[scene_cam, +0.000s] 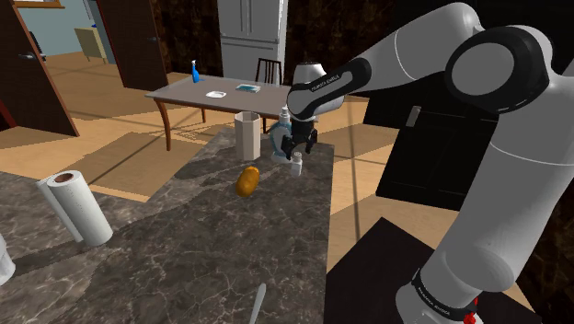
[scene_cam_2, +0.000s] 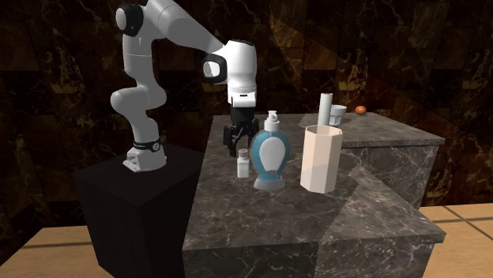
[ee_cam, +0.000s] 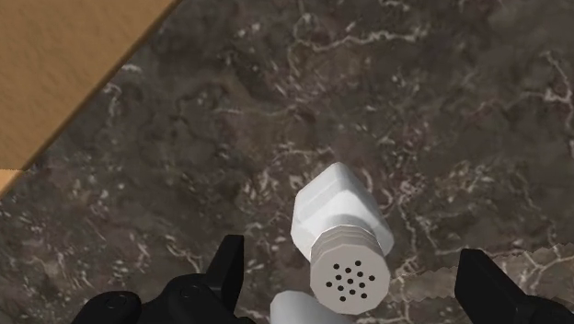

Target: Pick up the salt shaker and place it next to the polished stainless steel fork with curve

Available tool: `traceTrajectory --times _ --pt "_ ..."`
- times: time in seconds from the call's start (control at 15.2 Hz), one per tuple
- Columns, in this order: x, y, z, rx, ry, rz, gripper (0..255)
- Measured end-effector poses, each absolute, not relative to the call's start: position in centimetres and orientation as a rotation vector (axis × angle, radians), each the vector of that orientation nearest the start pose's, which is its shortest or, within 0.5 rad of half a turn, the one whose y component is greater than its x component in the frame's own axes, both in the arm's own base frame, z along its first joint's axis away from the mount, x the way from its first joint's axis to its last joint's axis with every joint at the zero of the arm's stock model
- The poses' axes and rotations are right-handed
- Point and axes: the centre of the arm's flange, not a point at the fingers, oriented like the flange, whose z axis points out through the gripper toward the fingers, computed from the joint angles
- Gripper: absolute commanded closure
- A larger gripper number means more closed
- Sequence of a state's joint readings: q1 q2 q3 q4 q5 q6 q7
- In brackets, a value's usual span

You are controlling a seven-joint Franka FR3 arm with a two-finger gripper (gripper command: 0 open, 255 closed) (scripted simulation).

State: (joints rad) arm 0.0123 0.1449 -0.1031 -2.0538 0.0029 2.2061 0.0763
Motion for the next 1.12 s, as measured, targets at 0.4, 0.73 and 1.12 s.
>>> traceTrajectory --times 0.4,0.73,1.12 --pt "57.3 -5.1 36.9 -3.143 0.264 -0.013 255" --pt "57.3 -5.1 37.2 -3.143 0.264 -0.013 255" --pt "57.3 -5.0 40.1 -3.143 0.264 -0.014 255"
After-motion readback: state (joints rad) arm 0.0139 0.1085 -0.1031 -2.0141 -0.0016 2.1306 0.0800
